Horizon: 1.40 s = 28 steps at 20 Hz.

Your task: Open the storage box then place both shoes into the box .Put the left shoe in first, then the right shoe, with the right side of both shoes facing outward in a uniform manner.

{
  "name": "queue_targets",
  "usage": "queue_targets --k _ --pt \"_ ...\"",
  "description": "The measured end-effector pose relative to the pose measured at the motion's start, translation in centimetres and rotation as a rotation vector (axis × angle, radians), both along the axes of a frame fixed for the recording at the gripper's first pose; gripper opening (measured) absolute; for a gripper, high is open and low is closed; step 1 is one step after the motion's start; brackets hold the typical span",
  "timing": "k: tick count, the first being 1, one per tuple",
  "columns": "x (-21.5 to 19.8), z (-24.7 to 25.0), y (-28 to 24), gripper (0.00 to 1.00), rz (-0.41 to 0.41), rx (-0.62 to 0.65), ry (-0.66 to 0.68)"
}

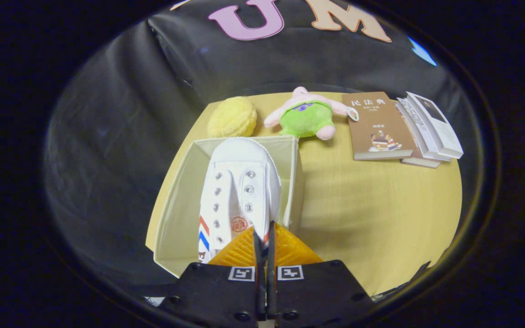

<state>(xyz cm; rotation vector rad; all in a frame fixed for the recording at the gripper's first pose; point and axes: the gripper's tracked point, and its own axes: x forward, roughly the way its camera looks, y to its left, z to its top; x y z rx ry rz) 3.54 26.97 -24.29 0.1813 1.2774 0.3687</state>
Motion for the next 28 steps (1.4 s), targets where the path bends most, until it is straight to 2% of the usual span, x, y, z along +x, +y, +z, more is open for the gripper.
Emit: queue_targets --k 2,3,7,11,15,20,28 --pt "0.1 0.1 -0.5 0.34 0.009 -0.019 -0.005" --pt "-0.3 0.3 0.3 0.41 0.013 0.01 0.0" --pt "1.6 2.3 -0.6 0.71 -0.021 0.03 -0.08" --pt "2.1 5.5 -1.7 1.0 0.002 0.058 -0.19" --pt "1.8 9.0 -4.4 1.0 0.004 0.067 -0.329" --pt "0.0 12.5 -9.9 1.0 0.02 -0.03 -0.518" --pt "-4.5 18.0 -16.8 1.0 -0.08 -0.074 -0.8"
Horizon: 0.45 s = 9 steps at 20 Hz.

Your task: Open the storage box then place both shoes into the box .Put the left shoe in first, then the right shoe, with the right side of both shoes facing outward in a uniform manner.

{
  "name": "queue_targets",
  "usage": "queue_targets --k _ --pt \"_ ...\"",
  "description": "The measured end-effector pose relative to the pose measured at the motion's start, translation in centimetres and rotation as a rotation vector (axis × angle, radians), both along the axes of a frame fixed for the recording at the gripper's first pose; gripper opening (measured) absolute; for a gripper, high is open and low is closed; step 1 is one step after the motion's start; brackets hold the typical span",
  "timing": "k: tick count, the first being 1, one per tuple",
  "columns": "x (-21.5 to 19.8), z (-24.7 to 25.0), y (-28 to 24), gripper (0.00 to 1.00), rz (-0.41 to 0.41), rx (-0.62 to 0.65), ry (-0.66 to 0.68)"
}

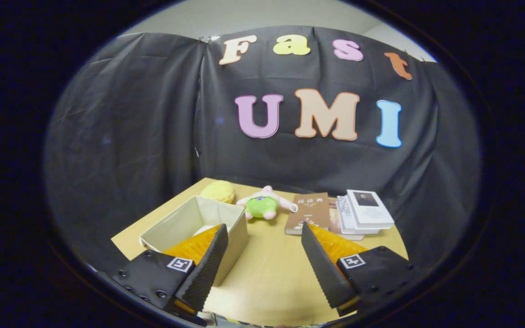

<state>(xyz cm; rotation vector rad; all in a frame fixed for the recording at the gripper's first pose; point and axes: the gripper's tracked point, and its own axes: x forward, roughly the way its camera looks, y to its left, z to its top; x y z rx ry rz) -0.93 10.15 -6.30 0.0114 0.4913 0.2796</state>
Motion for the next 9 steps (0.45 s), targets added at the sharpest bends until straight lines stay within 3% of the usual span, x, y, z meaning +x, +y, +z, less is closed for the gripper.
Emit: queue_targets --k 9 --pt "-4.9 1.7 -5.4 1.0 -0.149 -0.014 -0.165"
